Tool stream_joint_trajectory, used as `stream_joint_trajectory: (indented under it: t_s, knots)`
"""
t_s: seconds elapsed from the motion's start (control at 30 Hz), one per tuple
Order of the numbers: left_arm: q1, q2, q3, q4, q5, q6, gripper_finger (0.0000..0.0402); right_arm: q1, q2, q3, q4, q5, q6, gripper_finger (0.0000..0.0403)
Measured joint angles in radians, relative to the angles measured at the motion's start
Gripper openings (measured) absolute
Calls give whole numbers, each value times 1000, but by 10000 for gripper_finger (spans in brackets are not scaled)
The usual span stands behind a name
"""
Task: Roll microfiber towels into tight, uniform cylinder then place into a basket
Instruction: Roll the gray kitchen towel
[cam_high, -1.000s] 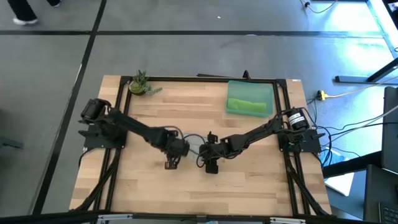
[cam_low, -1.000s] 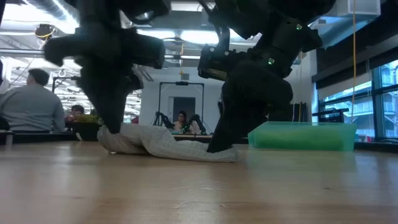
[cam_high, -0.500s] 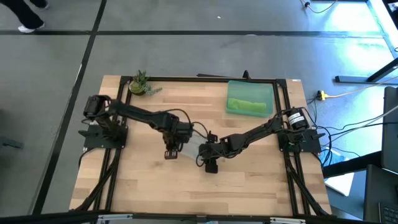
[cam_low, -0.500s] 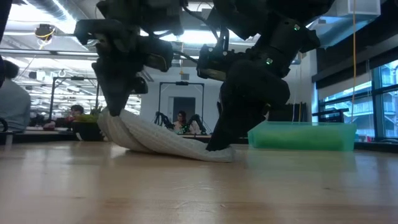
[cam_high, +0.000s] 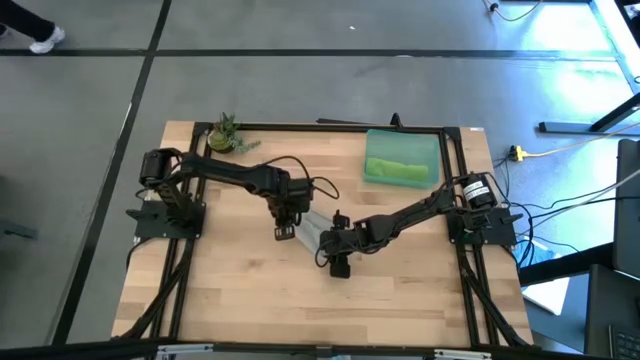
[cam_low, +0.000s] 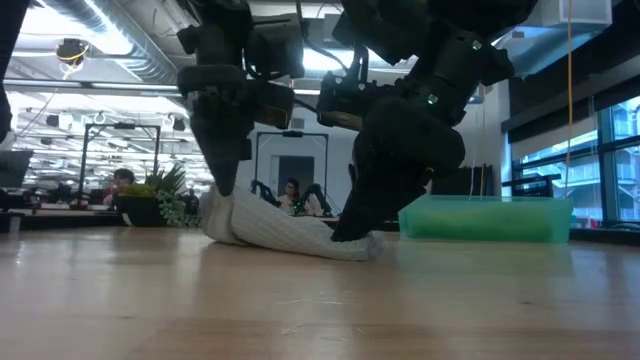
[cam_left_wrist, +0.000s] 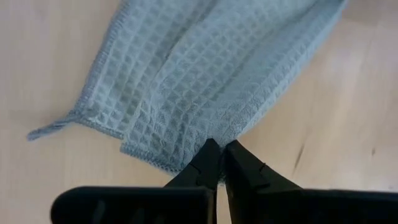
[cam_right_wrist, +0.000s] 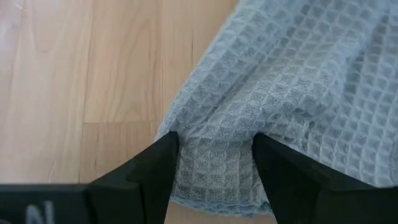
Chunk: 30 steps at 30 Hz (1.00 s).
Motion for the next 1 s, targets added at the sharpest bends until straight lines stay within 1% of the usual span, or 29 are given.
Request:
stream_joint_trajectory:
  t_s: [0.13, 0.3, 0.37, 0.47, 0.63, 0.73, 0.83, 0.9, 1.0]
  knots:
    - [12, 0, 0, 29, -23, 4, 6, -1, 0, 0, 3, -8, -2, 218]
    - [17, 0, 0, 102, -88, 0, 6, -7, 0, -1, 6, -14, -3, 218]
    - [17, 0, 0, 131, -94, -4, 6, -8, 0, -1, 6, -17, -3, 218]
    - [12, -6, 0, 112, -80, -9, 6, -8, 0, -1, 6, -17, -2, 218]
    - [-39, -6, 0, -30, -61, -61, 4, -8, 0, 0, -11, -23, -4, 218]
    - [-82, -6, 0, -66, -9, -87, 4, -9, 0, 1, -17, -30, -25, 218]
    - [-125, -6, 0, -67, 46, -87, 3, -8, -1, 1, -20, -41, -47, 218]
    - [-137, -6, 0, -52, 23, -84, 4, -8, -1, 0, -21, -43, -52, 218]
    - [-125, -6, 0, -16, -54, -112, 4, -8, -1, 0, -22, -44, -52, 218]
